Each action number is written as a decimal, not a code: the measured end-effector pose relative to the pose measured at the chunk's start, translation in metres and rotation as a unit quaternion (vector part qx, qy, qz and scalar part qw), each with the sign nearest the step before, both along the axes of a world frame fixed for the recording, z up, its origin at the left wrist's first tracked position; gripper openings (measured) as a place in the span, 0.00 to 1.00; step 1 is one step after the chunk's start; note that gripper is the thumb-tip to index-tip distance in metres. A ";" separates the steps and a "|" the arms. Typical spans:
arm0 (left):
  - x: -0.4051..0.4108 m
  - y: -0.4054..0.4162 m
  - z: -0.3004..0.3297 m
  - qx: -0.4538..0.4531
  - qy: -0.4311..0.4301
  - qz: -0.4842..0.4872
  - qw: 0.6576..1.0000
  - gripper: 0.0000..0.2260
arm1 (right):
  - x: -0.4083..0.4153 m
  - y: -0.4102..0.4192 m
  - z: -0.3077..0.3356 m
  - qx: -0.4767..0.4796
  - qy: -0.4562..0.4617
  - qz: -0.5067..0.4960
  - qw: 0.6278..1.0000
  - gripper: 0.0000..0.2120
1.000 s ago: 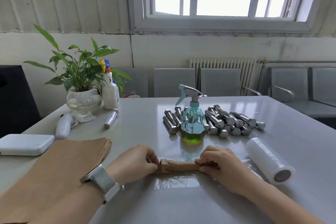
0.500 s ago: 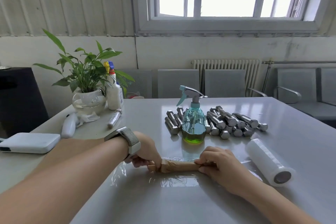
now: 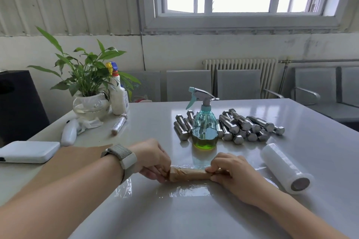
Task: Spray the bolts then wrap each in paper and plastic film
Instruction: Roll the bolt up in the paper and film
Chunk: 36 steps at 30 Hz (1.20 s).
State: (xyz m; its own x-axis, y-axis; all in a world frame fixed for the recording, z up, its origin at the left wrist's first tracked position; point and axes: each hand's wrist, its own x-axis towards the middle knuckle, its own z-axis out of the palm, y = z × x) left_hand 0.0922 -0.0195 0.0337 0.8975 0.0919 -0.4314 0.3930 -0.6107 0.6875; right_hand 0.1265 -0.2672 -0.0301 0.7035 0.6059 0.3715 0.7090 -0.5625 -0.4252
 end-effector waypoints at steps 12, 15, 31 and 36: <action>-0.011 0.005 0.004 -0.125 0.005 0.082 0.989 0.06 | 0.001 0.000 -0.001 0.002 0.011 0.004 1.000 0.05; -0.017 0.003 0.002 -0.158 -0.031 0.114 0.980 0.09 | 0.002 0.000 -0.001 0.005 0.016 0.002 1.000 0.05; -0.035 -0.007 -0.052 -0.375 -0.154 0.296 0.865 0.07 | 0.003 -0.001 -0.002 0.012 0.025 0.006 1.000 0.06; -0.040 -0.014 -0.054 -0.164 -0.246 0.230 0.927 0.10 | 0.003 -0.001 -0.001 0.018 0.021 0.011 1.000 0.06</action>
State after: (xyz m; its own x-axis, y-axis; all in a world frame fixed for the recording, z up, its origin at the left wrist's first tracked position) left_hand 0.0525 -0.0335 -0.0200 0.8919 0.4493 -0.0516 0.1481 -0.1823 0.9720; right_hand 0.1295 -0.2677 -0.0312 0.7061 0.6079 0.3633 0.7017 -0.5317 -0.4742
